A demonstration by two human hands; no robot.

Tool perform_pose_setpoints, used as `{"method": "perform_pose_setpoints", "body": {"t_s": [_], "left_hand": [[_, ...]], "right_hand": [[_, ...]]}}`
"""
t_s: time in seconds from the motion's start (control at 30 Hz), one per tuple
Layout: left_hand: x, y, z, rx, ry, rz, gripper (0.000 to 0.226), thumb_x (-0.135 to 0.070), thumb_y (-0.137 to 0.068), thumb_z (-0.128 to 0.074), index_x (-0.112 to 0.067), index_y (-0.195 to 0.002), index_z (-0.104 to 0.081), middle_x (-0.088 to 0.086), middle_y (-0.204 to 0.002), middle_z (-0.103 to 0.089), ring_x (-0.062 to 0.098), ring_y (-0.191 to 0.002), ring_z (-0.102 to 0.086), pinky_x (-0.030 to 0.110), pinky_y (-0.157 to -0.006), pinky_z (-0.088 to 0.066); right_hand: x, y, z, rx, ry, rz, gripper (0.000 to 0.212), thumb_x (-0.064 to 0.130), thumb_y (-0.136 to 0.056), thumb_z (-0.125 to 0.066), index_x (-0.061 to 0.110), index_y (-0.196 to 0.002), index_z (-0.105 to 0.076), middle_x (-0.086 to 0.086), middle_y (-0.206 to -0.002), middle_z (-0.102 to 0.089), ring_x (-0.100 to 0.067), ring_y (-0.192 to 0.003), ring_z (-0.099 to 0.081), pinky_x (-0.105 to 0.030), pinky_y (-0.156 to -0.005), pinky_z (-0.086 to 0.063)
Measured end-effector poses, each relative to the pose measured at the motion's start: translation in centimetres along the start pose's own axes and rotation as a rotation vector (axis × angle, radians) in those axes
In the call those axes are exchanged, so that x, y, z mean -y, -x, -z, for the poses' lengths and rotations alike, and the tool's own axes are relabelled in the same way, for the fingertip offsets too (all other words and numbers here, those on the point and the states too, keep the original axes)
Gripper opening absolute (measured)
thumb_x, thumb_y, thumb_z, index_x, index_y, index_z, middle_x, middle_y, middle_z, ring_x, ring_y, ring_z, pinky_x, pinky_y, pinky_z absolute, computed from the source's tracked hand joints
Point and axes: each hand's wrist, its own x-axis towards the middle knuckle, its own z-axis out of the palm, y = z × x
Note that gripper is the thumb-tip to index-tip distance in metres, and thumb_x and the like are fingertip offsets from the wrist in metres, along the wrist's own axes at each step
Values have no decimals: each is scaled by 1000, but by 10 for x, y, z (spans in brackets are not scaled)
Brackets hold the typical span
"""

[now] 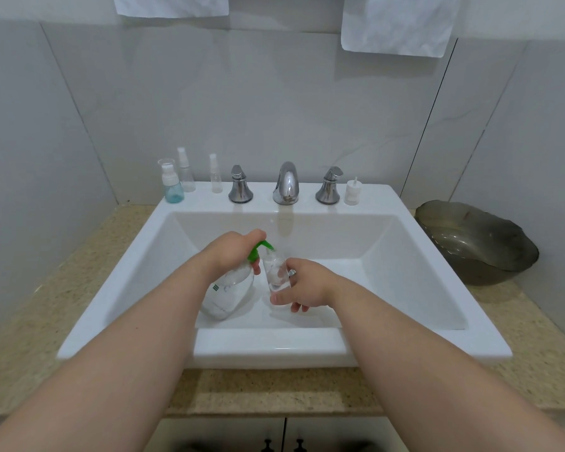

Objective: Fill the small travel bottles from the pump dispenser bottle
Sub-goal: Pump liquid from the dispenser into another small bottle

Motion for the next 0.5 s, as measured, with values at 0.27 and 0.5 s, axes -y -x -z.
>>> {"method": "perform_pose_setpoints", "body": {"t_s": [0.27, 0.5], "left_hand": [[0, 1, 0, 13, -12, -23, 64, -64, -78, -38, -16, -51, -71, 26, -94, -73, 22, -61, -36, 37, -69, -37], [6, -1, 1, -41, 14, -22, 96, -87, -91, -27, -12, -62, -79, 7, -93, -78, 22, -92, -62, 37, -88, -41]], "right_hand": [[0, 0, 0, 7, 15, -5, 49, 27, -84, -83, 22, -123, -53, -1, -115, -66, -16, -69, -71, -26, -60, -53], [2, 2, 0, -8, 9, -10, 49, 26, -85, -82, 18, -122, -53, 5, -99, -60, -17, -69, -70, -25, -59, -52]]}}
